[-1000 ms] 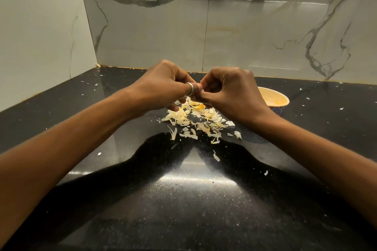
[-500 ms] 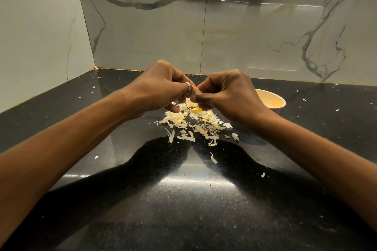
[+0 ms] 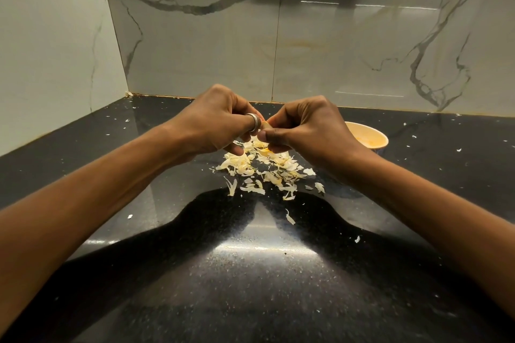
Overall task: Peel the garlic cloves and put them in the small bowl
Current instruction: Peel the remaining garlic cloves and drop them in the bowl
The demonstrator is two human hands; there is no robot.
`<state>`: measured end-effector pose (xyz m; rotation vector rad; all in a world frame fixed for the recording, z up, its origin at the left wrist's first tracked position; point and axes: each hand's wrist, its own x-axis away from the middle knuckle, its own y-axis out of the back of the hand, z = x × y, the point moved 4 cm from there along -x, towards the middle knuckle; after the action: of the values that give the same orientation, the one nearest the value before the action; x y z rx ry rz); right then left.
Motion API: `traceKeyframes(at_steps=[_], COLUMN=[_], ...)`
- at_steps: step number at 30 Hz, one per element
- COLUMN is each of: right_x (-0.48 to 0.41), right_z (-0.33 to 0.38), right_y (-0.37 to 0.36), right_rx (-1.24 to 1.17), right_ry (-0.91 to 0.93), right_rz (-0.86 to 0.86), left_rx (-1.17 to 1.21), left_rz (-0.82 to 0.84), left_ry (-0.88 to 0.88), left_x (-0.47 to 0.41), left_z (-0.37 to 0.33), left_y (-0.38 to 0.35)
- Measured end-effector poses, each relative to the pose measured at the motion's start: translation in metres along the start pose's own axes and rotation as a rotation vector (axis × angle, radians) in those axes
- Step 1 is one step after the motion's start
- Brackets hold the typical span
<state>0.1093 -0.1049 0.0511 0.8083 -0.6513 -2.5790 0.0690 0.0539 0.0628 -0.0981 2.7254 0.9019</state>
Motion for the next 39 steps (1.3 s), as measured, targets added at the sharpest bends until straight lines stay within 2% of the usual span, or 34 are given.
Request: traceKeyframes(at_steps=[21,32,39], right_x=[0.002,0.005,0.004], right_z=[0.002,0.003,0.000], right_y=[-0.004,-0.005,-0.001], right_rx=[-0.049,-0.038,-0.286], right_ry=[-0.031,-0.050,-0.149], right_rz=[-0.002,0.015,0.017], left_rx=[0.408,0.372,0.290], left_rz=[-0.043,0.014,-0.012], left_ry=[0.243,0.247,0.271], left_x=[-0.005,-0.004,-0.004], left_z=[0.014,0.016,0.022], left_y=[-0.006,-0.009,-0.005])
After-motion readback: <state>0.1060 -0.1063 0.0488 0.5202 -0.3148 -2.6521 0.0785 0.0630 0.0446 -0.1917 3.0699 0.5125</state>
